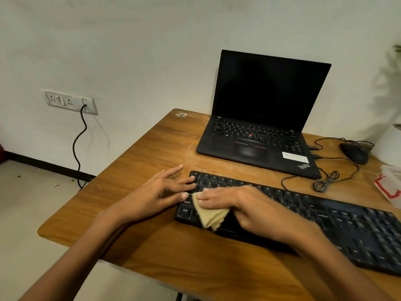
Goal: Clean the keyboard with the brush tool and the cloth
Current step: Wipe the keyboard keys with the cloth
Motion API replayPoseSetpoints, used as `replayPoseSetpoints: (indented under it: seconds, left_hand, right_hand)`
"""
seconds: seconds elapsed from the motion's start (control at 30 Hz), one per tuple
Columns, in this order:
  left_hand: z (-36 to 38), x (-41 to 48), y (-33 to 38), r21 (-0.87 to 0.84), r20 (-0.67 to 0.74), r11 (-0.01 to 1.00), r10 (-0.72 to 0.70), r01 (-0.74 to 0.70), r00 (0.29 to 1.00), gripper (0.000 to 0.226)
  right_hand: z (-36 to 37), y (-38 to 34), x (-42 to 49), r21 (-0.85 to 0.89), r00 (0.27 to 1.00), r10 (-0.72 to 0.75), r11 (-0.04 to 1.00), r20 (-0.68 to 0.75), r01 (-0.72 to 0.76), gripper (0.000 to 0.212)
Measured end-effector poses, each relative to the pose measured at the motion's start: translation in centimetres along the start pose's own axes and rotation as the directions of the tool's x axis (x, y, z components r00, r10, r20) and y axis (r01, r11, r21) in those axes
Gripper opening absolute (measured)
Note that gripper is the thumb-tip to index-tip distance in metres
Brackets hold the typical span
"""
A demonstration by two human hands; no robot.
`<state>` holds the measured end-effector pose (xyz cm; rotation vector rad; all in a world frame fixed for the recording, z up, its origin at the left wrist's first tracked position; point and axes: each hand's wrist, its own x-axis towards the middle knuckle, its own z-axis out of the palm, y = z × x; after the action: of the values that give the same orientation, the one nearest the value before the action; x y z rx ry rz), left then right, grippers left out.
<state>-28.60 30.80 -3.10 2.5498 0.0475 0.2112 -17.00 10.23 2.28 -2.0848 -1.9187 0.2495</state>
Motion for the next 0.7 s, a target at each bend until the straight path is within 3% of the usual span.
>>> replayPoseSetpoints:
  seconds: [0.07,0.2,0.27,0.37,0.5,0.7]
  left_hand:
    - [0.0,0.0,0.1,0.023,0.003,1.0,-0.001,0.001,1.0,0.032]
    - [-0.4,0.2,0.0,0.051,0.004,0.999,-0.012,0.012,1.0,0.04]
    - [-0.6,0.5,0.1,0.084,0.013,0.996,-0.002,0.001,1.0,0.049]
    - [-0.6,1.1,1.1,0.13,0.006,0.991,-0.017,0.016,1.0,0.057]
    - [-0.3,1.3,2.5,0.16,0.027,0.986,-0.059,0.054,0.998,0.059]
    - [-0.4,1.3,2.7,0.146,0.016,0.987,-0.065,0.062,0.998,0.068]
  right_hand:
    - [0.9,-0.2,-0.1,0.006,0.999,-0.02,1.0,0.029,0.02,0.049]
    - [-1.8,1.8,-3.3,0.021,0.978,0.179,0.983,0.102,-0.182,0.043]
    - [-2.8,2.5,-3.7,0.002,0.973,0.221,0.975,0.059,-0.222,0.044]
    - [-1.8,1.9,-1.2,0.019,0.983,0.167,0.986,-0.079,-0.166,0.047]
    - [1.0,1.3,0.4,-0.038,0.996,0.02,0.999,-0.09,-0.024,0.052]
    - [-0.9,4.6,-3.2,-0.041,0.978,0.183,0.981,-0.103,-0.188,0.046]
